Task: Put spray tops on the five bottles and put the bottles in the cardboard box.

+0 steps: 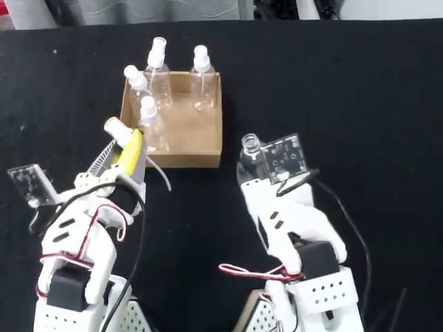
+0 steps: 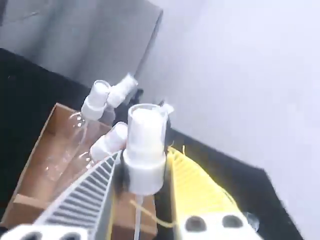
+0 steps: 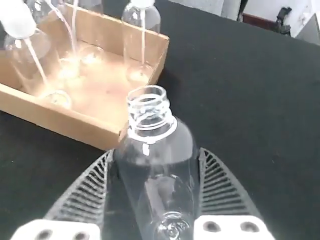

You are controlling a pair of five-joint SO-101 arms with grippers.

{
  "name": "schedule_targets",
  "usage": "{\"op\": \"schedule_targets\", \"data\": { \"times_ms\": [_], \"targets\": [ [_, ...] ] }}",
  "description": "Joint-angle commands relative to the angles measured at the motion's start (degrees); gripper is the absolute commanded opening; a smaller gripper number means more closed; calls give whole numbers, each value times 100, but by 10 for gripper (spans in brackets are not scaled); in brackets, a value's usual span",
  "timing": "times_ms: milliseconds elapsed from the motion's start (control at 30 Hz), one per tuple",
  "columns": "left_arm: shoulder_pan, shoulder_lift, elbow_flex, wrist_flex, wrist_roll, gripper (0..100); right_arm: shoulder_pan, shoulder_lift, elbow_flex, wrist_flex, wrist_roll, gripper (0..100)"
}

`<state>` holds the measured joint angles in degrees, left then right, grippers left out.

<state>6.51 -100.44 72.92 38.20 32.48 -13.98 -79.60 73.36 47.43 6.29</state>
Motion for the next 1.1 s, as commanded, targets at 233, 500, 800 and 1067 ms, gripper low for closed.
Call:
{"op": "schedule_targets", "data": {
  "times_ms": [233, 500, 800, 1067],
  "targets": [
    [-620, -413, 593, -1134, 1116, 28, -325, -189, 57, -316, -26, 98],
    [-673, -413, 629, -1125, 1934, 29, -686, -189, 189, -316, -26, 99],
    [-673, -413, 629, -1152, 2646, 29, -1152, -189, 374, -316, -26, 100],
    [-673, -413, 558, -1169, 2884, 29, -1442, -189, 462, -325, -26, 100]
  ]
}}
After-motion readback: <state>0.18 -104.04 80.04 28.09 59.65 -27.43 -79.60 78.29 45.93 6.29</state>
